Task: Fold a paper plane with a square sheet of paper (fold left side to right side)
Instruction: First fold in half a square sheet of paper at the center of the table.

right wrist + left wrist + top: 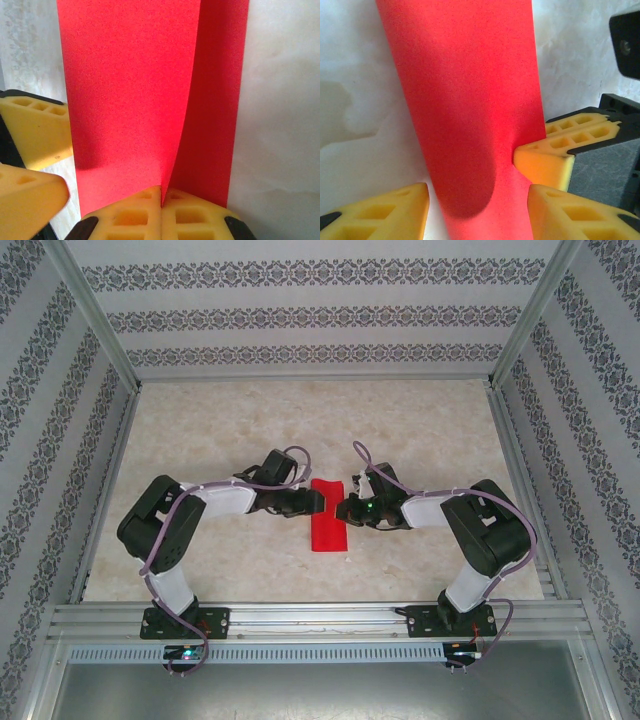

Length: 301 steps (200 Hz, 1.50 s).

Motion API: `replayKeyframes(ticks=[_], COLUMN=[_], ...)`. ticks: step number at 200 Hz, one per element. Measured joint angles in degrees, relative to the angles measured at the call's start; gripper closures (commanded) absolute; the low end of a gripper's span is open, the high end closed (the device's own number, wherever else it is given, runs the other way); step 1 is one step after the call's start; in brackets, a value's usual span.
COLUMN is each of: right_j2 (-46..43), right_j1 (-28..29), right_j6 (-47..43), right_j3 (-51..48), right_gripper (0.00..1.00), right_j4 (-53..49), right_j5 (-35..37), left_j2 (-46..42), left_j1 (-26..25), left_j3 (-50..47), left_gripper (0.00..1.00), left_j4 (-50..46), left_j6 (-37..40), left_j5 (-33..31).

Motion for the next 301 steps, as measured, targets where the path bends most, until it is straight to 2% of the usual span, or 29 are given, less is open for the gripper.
replayKeyframes(ticks=[43, 77, 123, 168, 239, 301], right_j2=[0.0, 0.0, -1.7, -9.3, -23.4, -30.1], right_j1=[0.0, 0.0, 0.3, -0.6, -6.9, -8.9], right_j6=[-0.2, -0.3, -0.4, -0.6, -1.7, -2.8], right_j3=[0.0, 0.0, 0.0, -1.6, -8.5, -10.8], right_gripper=[0.93, 0.84, 0.74, 0.67, 0.64, 0.63], right_j4=[0.0, -0.1, -0.7, -4.1, -12.2, -16.0], right_j5=[0.2, 0.8, 2.0, 5.7, 12.2, 14.2], left_j2=[1.5, 1.9, 2.7, 3.3, 4.9, 6.4], left_j1=[-0.6, -1.1, -1.6, -1.7, -2.4, -3.8], left_j3=[0.7, 2.0, 3.6, 4.6, 8.2, 12.0], left_gripper=[0.51, 0.59, 0.6, 0.6, 0.59, 0.55], left_j4=[-0.1, -2.6, -5.3, -6.5, -11.8, -17.0], left_j6=[0.0, 0.4, 1.3, 1.3, 2.3, 4.1], left_j5=[-0.5, -2.4, -4.5, -4.9, -6.7, -9.2])
